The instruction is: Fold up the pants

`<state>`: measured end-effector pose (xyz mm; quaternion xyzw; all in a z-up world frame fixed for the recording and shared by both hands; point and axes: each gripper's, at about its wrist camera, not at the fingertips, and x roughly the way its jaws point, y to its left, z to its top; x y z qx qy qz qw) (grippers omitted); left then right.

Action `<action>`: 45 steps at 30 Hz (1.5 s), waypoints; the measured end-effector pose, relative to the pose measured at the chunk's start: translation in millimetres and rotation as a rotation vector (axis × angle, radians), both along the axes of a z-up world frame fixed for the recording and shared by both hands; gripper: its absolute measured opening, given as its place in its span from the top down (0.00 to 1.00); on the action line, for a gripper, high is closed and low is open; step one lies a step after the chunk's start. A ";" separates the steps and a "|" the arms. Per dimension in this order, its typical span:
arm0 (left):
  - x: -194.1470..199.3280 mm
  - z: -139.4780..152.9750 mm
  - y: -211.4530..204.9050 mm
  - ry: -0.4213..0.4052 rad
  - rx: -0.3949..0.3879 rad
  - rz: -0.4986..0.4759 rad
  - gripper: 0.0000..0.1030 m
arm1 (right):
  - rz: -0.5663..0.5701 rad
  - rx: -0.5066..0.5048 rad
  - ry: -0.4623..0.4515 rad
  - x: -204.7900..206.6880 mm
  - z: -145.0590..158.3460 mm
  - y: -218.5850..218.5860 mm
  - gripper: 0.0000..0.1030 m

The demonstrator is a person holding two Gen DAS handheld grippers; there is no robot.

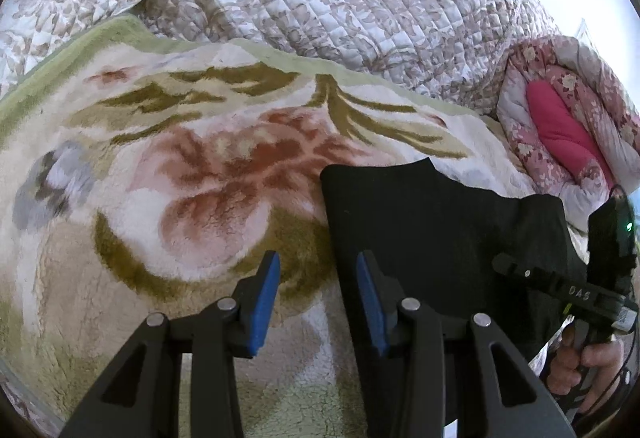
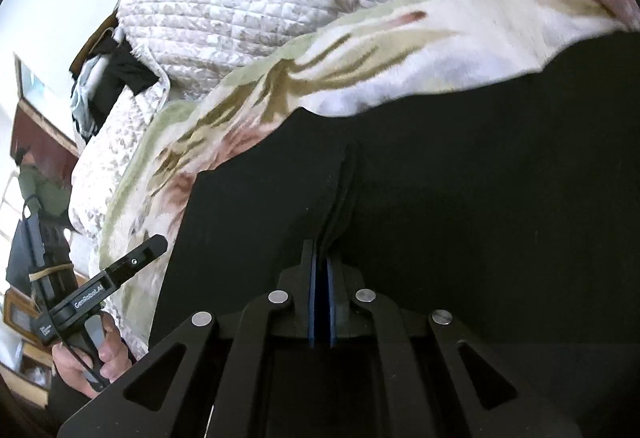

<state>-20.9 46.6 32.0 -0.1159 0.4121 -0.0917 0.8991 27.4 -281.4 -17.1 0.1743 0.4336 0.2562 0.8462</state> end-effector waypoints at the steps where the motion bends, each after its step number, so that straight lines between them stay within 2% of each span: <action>1: -0.3 0.2 -1.0 -0.004 0.008 -0.002 0.59 | -0.012 -0.016 -0.005 -0.5 1.0 -0.2 0.91; 5: -0.1 4.3 -4.4 -0.023 0.010 -0.006 0.59 | -0.081 -0.073 -0.090 -6.4 15.5 -10.5 0.89; 8: 4.6 6.2 -11.6 -0.029 0.003 -0.026 0.59 | -0.040 -0.068 -0.159 -9.9 29.1 -2.7 0.89; 10: 9.7 5.7 -19.7 -0.026 0.001 -0.052 0.59 | 0.001 -0.082 -0.153 -7.4 27.8 7.6 0.89; 12: 14.0 1.3 -30.1 -0.017 0.005 -0.092 0.59 | 0.023 -0.160 -0.077 1.7 10.6 21.1 0.89; 13: 16.1 -2.9 -35.4 -0.007 0.017 -0.105 0.59 | 0.023 -0.161 -0.070 3.1 6.0 21.1 0.89; 15: 18.3 -12.7 -45.2 0.007 0.062 -0.126 0.59 | 0.011 -0.165 -0.091 1.5 11.0 17.8 0.89; 17: 16.5 -12.4 -48.0 -0.009 0.087 -0.127 0.59 | -0.008 -0.191 -0.151 -4.3 18.6 15.3 0.89; 21: 20.4 -2.8 -43.6 -0.025 0.041 -0.118 0.58 | -0.007 -0.169 -0.184 -6.1 22.7 13.3 0.89; 28: 48.8 -6.4 -54.4 -0.018 0.058 -0.125 0.54 | -0.010 -0.240 -0.143 0.3 10.4 18.7 0.86; 32: 33.3 -1.6 -55.5 -0.021 0.061 -0.148 0.54 | -0.018 -0.253 -0.186 -12.9 18.7 10.9 0.81; 35: 9.9 0.5 -53.6 -0.020 0.057 -0.148 0.54 | 0.002 -0.251 -0.197 -29.1 21.7 11.9 0.80; 39: -23.5 -0.1 -55.1 -0.011 0.034 -0.151 0.54 | 0.049 -0.278 -0.212 -57.2 16.9 22.1 0.80; 41: -38.3 -3.9 -58.5 -0.005 0.027 -0.162 0.54 | 0.073 -0.285 -0.191 -67.8 7.6 26.2 0.79; 45: -56.7 -6.6 -71.8 -0.035 0.115 -0.182 0.54 | 0.079 -0.360 -0.242 -81.0 5.1 31.5 0.78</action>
